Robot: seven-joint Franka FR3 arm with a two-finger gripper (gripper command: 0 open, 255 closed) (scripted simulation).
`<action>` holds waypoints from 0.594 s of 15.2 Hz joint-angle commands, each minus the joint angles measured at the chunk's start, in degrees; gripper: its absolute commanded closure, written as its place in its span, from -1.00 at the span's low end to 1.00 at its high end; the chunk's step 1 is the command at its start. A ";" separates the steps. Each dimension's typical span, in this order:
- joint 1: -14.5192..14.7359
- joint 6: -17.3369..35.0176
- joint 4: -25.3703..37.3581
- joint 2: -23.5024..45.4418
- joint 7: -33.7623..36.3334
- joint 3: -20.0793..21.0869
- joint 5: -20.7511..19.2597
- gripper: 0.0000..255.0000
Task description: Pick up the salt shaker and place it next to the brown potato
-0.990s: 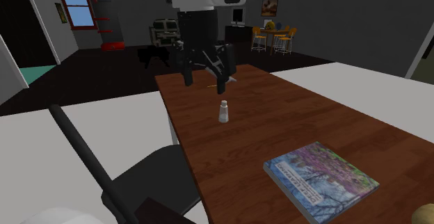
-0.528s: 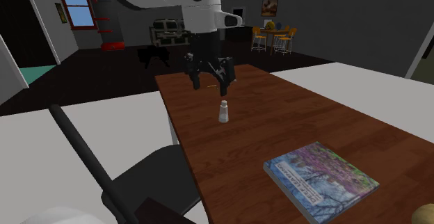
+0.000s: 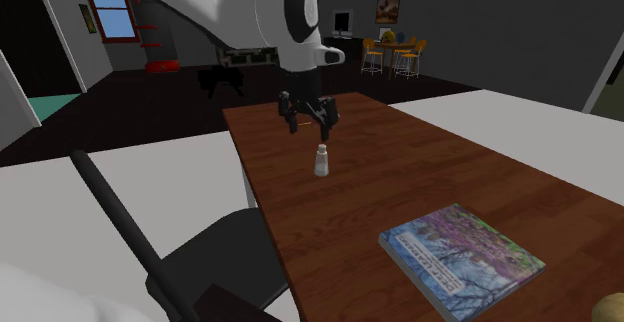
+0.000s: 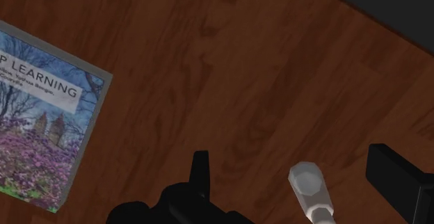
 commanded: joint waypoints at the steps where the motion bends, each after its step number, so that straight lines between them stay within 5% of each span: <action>1: -0.18 1.77 2.92 4.66 1.73 0.88 -1.19 -1.00; 9: 0.47 5.83 16.34 22.72 8.42 2.55 -7.57 -1.00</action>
